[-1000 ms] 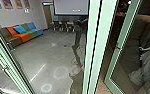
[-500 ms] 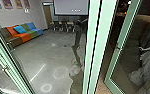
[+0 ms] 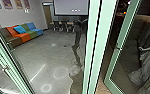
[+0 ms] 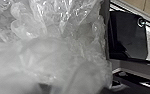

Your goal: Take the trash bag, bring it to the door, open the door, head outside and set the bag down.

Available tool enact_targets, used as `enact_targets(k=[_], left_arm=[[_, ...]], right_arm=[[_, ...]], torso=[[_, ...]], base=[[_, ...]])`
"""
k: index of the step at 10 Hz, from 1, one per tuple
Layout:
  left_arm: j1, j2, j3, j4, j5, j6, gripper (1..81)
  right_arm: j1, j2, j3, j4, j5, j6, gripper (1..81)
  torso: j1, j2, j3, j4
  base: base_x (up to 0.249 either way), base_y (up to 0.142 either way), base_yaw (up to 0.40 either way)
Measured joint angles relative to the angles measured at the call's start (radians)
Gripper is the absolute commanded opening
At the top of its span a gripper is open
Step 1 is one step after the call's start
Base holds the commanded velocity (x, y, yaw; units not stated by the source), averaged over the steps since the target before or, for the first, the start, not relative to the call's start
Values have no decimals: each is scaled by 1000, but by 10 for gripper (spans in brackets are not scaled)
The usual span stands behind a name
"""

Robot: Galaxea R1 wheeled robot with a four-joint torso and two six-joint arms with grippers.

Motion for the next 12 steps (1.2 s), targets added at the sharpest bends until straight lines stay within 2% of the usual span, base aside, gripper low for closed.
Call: enact_targets(k=[5, 10, 12], left_arm=[[0, 9, -13, 0, -7, 0, 10], [-2, 24, -20, 0, -11, 0, 10], [-7, 24, -20, 0, -13, 0, 10]], right_arm=[[-59, 90, -7, -36, 107, -41, 811], [-77, 151, -55, -52, 112, -44, 811], [-95, 195, -118, -79, 114, -63, 811]], torso=[[0, 0, 0, 0], [0, 0, 0, 0], [0, 0, 0, 0]], base=[[0, 0, 0], [0, 0, 0], [0, 0, 0]])
